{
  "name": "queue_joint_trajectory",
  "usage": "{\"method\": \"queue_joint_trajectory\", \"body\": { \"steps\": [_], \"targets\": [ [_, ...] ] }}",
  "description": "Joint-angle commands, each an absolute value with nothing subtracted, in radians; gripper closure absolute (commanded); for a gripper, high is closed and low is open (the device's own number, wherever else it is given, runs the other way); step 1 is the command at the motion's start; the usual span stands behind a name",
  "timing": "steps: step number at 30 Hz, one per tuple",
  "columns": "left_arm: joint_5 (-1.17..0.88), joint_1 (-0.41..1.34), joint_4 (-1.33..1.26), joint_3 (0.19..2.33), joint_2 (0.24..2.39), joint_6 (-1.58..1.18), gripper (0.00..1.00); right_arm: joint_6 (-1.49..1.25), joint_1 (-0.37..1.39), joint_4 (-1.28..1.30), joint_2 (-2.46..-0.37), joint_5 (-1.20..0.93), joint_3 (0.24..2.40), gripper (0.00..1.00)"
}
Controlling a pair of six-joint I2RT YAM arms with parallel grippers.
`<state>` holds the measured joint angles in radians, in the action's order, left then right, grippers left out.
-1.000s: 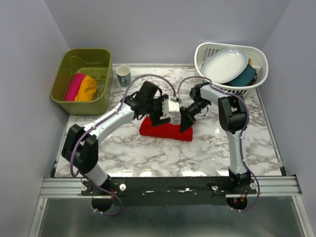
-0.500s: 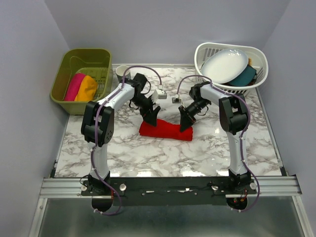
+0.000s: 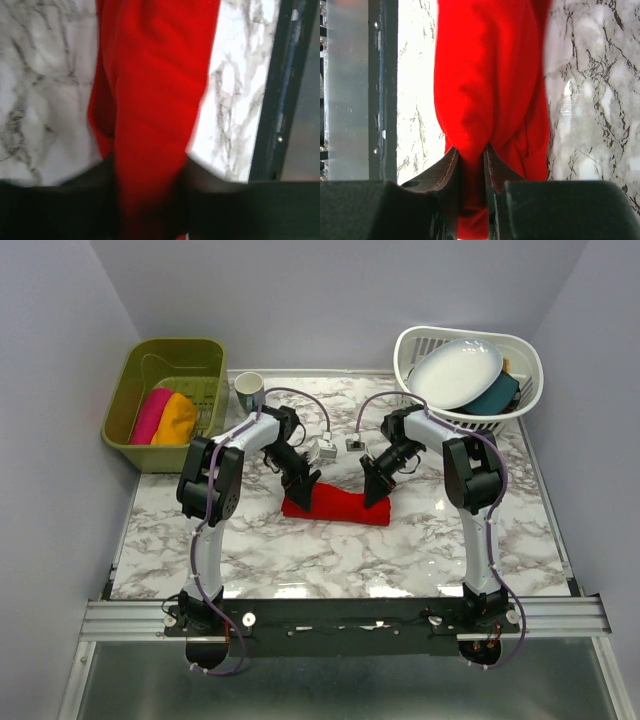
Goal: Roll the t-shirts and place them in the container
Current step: Roll the T-shirt to the center of the board.
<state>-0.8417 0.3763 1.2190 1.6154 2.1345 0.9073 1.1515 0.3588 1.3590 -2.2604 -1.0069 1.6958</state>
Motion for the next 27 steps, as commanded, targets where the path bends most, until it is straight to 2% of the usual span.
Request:
{"method": "queue_joint_trajectory", "body": {
  "steps": [1,2,5,15,22,27],
  "targets": [
    [-0.926,0.379,1.415,1.655,2.224,1.032,0.98,1.152,0.365,1.528,-2.241,-1.020,1.690,0.73],
    [-0.936,0.379,1.499,1.675,2.242,1.072,1.00,1.147,0.365,1.526,-2.234,-1.025,1.681,0.73],
    [-0.965,0.376,1.520,1.666,2.246,1.069,1.00,1.111,0.365,1.526,-2.220,-1.051,1.655,0.73],
    [-1.045,0.350,1.523,1.387,2.088,1.045,1.00,1.080,0.379,1.528,-2.085,-1.117,1.574,0.76],
    [-1.057,0.305,1.520,1.439,2.193,0.989,1.00,1.020,0.377,1.526,-2.287,-1.155,1.756,0.74],
    [-1.057,0.268,1.520,1.540,2.282,0.940,1.00,1.041,0.377,1.526,-2.381,-1.066,1.807,0.73]
  ]
}}
